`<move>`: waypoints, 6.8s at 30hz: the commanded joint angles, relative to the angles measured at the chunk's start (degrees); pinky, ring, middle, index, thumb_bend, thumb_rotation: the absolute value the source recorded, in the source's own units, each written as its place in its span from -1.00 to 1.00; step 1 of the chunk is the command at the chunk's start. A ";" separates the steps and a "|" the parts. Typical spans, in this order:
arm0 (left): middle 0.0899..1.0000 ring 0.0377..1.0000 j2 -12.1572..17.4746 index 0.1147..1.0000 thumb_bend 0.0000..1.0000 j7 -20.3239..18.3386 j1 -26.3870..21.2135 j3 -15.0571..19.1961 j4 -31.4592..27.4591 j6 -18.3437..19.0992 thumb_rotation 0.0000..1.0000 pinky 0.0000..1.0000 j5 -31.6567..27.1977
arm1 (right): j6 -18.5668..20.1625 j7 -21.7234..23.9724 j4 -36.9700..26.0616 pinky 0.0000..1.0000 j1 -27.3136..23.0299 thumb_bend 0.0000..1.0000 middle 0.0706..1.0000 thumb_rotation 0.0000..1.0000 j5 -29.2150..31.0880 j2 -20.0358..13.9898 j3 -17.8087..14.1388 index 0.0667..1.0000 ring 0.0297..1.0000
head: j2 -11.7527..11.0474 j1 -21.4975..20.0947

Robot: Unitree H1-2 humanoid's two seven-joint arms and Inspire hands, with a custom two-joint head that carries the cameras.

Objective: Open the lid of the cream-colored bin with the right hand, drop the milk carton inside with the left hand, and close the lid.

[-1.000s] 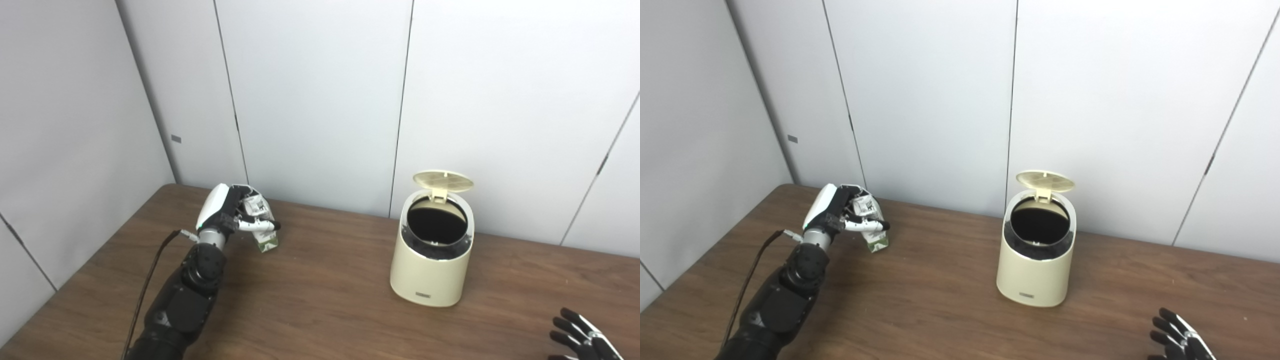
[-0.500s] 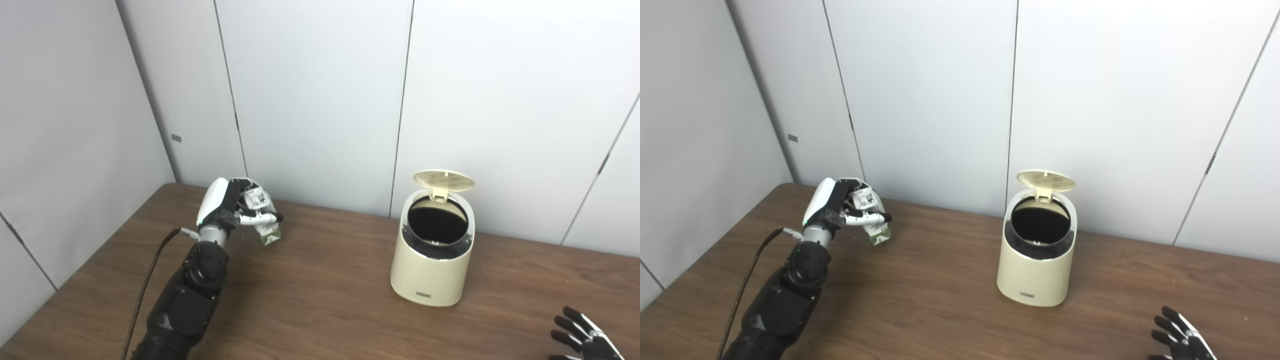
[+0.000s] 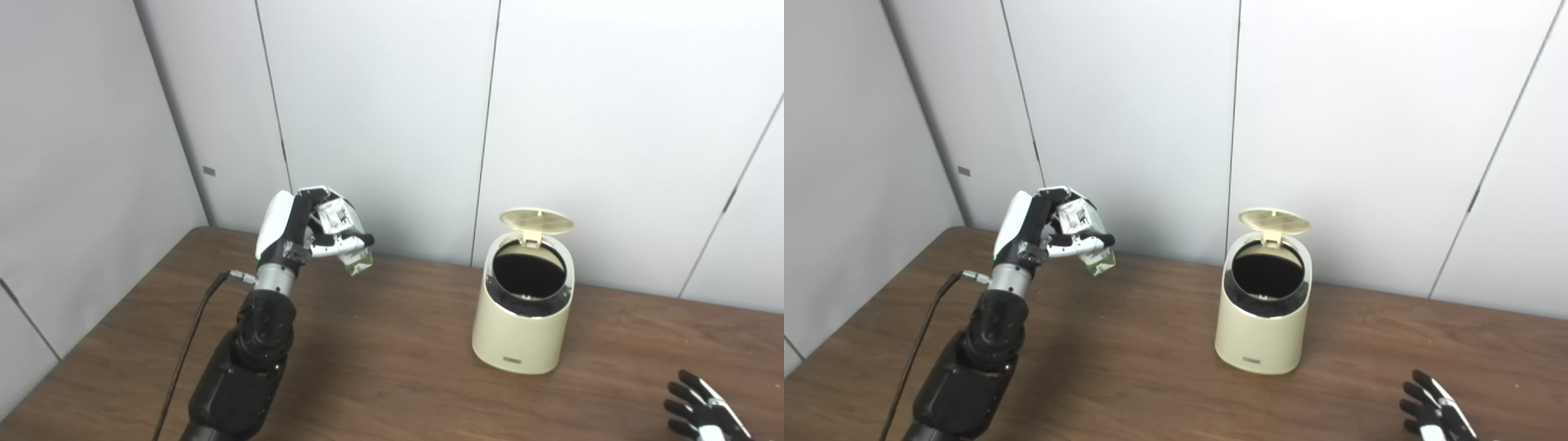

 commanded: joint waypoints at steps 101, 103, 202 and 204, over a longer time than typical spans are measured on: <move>-0.07 -0.18 -0.88 -0.19 -0.05 35.87 -20.50 -35.87 25.71 -33.92 -1.00 -0.33 18.92 | 3.74 -3.00 -5.07 0.45 -1.54 -0.09 0.64 0.83 -9.16 4.47 4.85 0.81 0.58 | 1.72 -14.30; -0.06 -0.19 -0.88 -0.18 -0.05 35.97 -20.53 -36.19 25.54 -33.92 -1.00 -0.33 18.60 | 3.77 -3.02 -5.24 0.46 -1.51 -0.07 0.63 0.84 -9.58 4.40 5.05 0.81 0.58 | 1.74 -14.32; 0.11 -0.10 -7.84 0.07 1.00 5.59 -14.66 -21.57 22.25 -32.10 -0.77 -0.16 15.58 | 5.00 -3.24 -7.24 0.40 -1.67 -0.12 0.49 0.87 -9.71 4.52 5.02 0.76 0.49 | 3.38 -15.42; 0.15 -0.05 -7.91 0.12 1.00 4.86 -14.61 -21.47 22.11 -31.49 -0.73 -0.12 15.65 | 5.08 -3.21 -7.37 0.40 -1.68 -0.13 0.49 0.86 -9.75 4.54 5.05 0.76 0.49 | 3.36 -15.43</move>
